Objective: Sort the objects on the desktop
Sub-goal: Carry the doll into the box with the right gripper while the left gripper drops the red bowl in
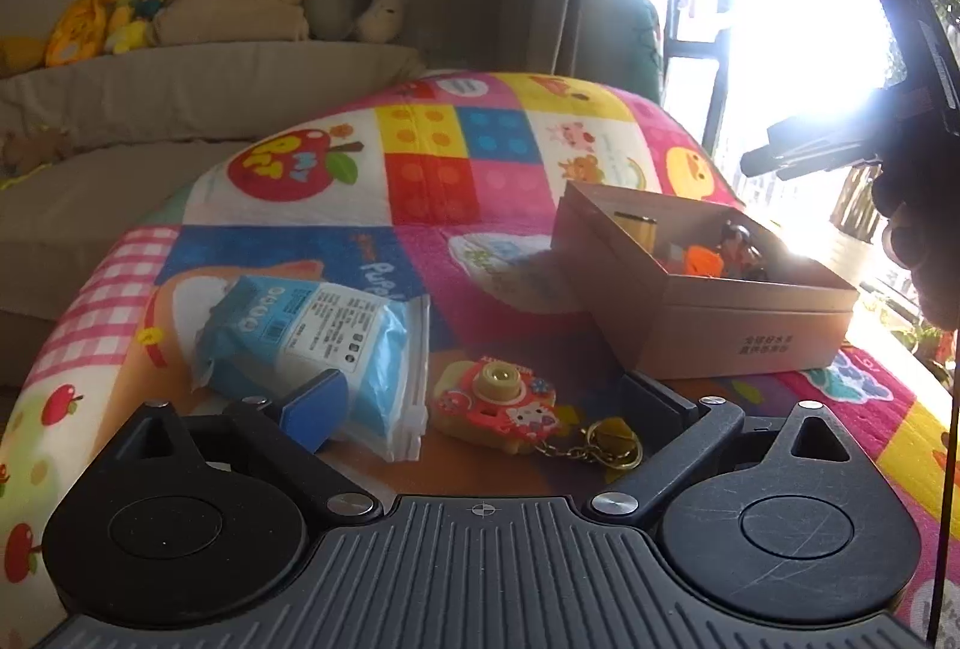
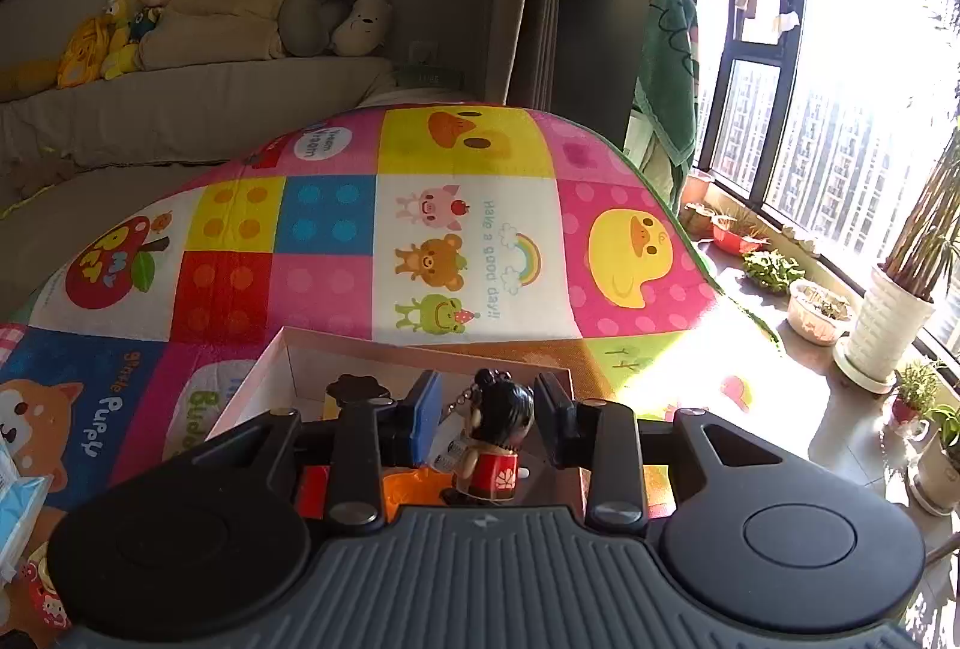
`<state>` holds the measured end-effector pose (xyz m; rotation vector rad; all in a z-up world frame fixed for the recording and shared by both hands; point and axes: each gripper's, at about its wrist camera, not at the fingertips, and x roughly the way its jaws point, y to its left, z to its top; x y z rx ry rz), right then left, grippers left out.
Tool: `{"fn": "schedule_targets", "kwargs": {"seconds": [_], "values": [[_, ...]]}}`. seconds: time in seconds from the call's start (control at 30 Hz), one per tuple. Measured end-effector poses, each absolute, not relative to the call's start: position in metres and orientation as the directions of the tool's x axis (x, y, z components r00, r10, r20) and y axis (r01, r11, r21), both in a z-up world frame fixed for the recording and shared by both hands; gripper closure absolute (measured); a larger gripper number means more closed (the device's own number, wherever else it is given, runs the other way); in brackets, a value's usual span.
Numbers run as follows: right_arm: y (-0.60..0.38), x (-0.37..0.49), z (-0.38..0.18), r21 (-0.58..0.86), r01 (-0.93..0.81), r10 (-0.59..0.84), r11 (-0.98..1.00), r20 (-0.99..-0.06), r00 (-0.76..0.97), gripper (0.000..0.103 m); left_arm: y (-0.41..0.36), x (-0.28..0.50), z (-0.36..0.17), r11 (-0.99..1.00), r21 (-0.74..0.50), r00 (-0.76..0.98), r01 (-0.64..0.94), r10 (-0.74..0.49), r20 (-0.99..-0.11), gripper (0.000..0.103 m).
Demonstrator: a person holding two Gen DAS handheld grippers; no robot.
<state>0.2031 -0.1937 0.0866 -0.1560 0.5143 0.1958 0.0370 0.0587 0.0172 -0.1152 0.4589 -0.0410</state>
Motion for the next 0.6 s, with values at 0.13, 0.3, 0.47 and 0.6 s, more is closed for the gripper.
{"fn": "schedule_targets", "kwargs": {"seconds": [0.13,0.3,0.47,0.6], "values": [[-0.170,0.160,0.082,-0.168,-0.353,0.251,0.921,-0.437,0.864,0.056,0.066,0.039,0.018,0.990,-0.133,0.895,-0.057,-0.009,-0.446,0.001],[-0.153,0.123,0.080,-0.119,-0.519,0.407,0.847,-0.483,0.775,0.049,0.089,0.041,0.019,0.965,-0.166,0.880,-0.203,0.105,-0.464,0.001],[-0.125,0.092,0.046,-0.081,-0.669,0.500,0.739,-0.600,0.624,0.041,0.101,0.039,0.021,0.944,-0.199,0.875,-0.263,0.147,-0.461,0.001],[-0.103,0.083,0.028,-0.113,-0.707,0.506,0.698,-0.620,0.599,0.038,0.107,0.037,0.021,0.931,-0.219,0.874,-0.291,0.165,-0.457,0.000]]}}
